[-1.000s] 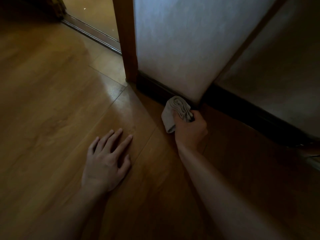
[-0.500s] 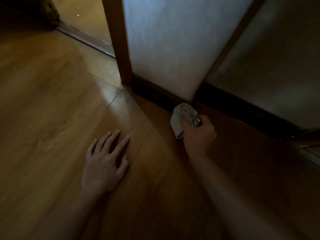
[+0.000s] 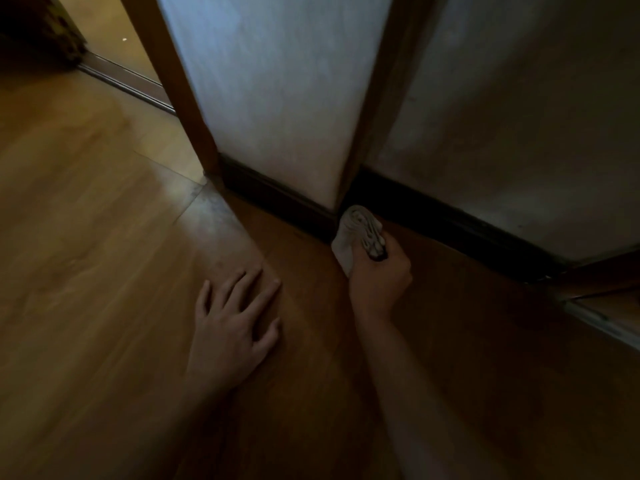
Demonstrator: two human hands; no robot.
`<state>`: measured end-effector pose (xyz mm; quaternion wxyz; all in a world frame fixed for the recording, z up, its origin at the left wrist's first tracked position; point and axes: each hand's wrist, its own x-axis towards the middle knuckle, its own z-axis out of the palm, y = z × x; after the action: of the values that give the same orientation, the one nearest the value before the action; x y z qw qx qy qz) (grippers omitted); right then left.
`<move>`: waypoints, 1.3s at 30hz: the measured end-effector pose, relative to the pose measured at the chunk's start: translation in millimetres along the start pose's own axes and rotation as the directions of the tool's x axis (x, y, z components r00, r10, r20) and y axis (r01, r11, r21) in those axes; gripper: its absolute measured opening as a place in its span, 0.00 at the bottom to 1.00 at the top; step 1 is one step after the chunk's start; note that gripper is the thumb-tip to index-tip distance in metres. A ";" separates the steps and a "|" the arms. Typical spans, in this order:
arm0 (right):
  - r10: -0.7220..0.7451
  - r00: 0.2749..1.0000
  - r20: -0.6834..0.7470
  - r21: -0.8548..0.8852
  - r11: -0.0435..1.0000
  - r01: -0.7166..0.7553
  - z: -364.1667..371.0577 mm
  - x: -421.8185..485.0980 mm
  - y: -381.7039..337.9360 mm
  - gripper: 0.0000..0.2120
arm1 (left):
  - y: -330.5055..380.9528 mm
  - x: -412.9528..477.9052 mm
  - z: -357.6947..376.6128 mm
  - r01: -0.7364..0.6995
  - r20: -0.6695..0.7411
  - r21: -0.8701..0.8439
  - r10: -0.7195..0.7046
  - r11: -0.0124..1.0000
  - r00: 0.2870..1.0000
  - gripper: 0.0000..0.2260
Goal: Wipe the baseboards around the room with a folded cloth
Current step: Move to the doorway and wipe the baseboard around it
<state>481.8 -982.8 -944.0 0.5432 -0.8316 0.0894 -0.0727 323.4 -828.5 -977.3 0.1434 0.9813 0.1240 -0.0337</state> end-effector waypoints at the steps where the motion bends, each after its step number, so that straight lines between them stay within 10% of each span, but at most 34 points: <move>1: -0.006 1.000 0.017 0.004 1.000 0.006 1.4 -1.1 0.9 0.12 | 0.8 -0.5 2.2 -0.002 -0.014 0.018 0.002 1.000 1.000 0.28; 39: -0.010 0.998 0.066 0.094 0.996 0.004 18.9 46.0 6.5 0.13 | 2.4 0.4 9.8 -0.016 -0.108 0.069 0.023 0.997 0.994 0.28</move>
<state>530.3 -979.0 -956.4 0.5843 -0.8073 0.0650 -0.0512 324.1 -833.4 -986.1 0.1033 0.9872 0.1207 0.0171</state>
